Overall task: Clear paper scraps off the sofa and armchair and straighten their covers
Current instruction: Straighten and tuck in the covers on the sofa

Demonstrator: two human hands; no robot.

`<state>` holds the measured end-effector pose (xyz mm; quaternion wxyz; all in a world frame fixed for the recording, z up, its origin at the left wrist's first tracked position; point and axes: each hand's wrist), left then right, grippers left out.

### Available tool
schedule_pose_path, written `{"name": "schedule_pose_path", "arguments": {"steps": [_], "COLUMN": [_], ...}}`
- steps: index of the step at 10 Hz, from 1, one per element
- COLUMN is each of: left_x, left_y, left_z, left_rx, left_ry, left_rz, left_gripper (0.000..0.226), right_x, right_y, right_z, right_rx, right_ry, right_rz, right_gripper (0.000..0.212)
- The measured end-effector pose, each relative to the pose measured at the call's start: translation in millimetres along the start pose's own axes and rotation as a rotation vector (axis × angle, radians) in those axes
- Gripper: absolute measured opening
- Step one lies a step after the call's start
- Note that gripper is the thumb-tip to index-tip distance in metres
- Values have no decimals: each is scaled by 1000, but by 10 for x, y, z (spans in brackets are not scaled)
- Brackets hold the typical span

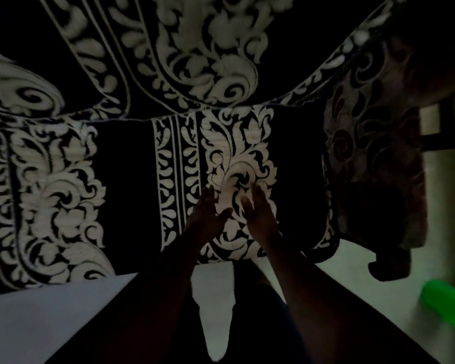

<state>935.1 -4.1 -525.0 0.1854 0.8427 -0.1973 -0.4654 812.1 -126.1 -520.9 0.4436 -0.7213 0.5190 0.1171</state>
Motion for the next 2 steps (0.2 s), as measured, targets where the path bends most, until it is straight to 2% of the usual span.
{"name": "schedule_pose_path", "arguments": {"steps": [1, 2], "left_x": [-224, -419], "left_y": [239, 457], "left_z": [-653, -1352], "left_rx": [37, 156], "left_ry": [103, 257], "left_rz": [47, 107], "left_gripper": [98, 96], "right_x": [-242, -341], "right_y": [-639, -1195], "right_z": [-169, -393], "right_rx": [166, 157], "right_ry": [42, 75], "right_rz": [-11, -126], "right_gripper": [80, 79]}}
Point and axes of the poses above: each hand's wrist, its own x-axis towards the middle knuckle, its own z-axis out of the palm, y = z × x, and after that the axes turned 6 degrees about y, right-handed
